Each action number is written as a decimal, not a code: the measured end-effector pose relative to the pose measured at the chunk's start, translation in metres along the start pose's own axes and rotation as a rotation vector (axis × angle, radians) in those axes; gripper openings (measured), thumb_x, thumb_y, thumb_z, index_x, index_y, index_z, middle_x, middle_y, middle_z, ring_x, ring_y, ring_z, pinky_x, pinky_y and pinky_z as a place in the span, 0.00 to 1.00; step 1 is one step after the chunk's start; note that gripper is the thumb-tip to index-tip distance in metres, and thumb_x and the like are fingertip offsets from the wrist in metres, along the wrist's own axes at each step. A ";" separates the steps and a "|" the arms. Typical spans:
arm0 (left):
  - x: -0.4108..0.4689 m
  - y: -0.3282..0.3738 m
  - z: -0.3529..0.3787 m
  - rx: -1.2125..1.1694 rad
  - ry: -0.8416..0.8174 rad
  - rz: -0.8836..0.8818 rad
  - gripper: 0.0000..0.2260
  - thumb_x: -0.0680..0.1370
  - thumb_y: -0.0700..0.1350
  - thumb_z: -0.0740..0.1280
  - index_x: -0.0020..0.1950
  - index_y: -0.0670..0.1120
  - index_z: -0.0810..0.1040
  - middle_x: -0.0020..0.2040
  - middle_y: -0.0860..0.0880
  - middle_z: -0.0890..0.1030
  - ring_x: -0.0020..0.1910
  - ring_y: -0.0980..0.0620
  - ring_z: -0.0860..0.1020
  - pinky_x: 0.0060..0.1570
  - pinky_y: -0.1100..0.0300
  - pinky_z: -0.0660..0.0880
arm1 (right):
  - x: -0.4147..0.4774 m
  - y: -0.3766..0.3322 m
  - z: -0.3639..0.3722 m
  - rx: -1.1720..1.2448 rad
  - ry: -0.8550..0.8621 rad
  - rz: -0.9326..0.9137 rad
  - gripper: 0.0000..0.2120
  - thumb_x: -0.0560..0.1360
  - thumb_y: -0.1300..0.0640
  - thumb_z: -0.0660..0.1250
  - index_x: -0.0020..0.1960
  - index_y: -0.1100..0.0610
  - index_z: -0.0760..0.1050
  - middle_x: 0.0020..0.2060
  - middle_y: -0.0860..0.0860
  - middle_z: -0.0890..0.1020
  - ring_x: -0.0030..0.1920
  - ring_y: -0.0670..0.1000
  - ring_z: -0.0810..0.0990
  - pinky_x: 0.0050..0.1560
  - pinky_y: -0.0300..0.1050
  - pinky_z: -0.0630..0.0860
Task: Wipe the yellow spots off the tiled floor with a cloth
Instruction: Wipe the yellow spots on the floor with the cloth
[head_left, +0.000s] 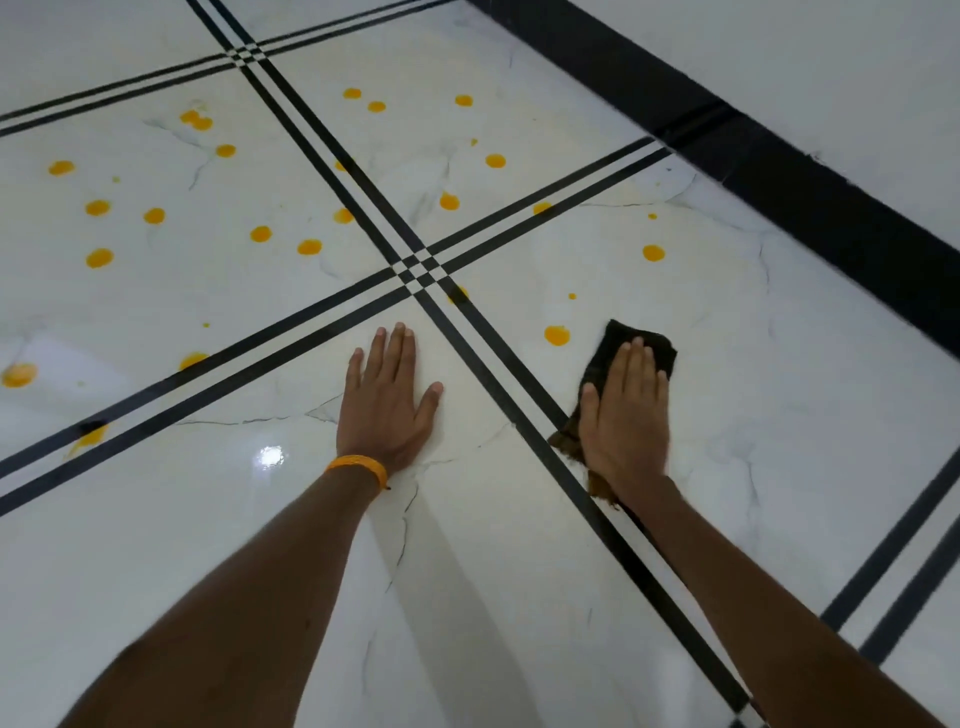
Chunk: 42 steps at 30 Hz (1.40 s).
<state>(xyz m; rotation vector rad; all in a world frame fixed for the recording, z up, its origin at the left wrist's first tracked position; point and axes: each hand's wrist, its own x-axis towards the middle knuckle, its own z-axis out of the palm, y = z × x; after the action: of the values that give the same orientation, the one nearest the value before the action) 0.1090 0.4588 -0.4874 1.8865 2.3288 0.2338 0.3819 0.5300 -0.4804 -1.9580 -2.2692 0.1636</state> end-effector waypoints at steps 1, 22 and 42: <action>-0.001 0.000 0.001 0.003 -0.006 0.000 0.33 0.82 0.60 0.46 0.82 0.42 0.47 0.82 0.45 0.48 0.81 0.47 0.46 0.79 0.44 0.48 | -0.009 -0.004 0.001 0.001 -0.022 -0.066 0.33 0.82 0.47 0.45 0.80 0.67 0.54 0.80 0.62 0.58 0.80 0.60 0.57 0.79 0.58 0.55; 0.001 -0.003 0.003 -0.034 0.044 0.009 0.34 0.81 0.61 0.44 0.82 0.42 0.49 0.82 0.45 0.50 0.81 0.47 0.48 0.79 0.45 0.47 | 0.085 -0.016 -0.130 0.271 -0.554 -0.071 0.06 0.71 0.61 0.74 0.47 0.58 0.80 0.46 0.57 0.81 0.49 0.55 0.80 0.43 0.43 0.74; 0.002 -0.003 0.007 -0.041 0.050 0.005 0.34 0.80 0.62 0.43 0.82 0.44 0.49 0.82 0.46 0.50 0.81 0.47 0.48 0.79 0.45 0.47 | 0.081 -0.034 -0.067 0.375 -0.237 -0.214 0.09 0.80 0.54 0.63 0.56 0.54 0.80 0.52 0.52 0.84 0.54 0.54 0.81 0.56 0.50 0.77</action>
<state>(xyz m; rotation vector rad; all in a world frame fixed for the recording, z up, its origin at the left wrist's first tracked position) 0.1068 0.4606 -0.4951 1.8892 2.3321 0.3313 0.3494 0.6042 -0.4060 -1.5663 -2.3527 0.7712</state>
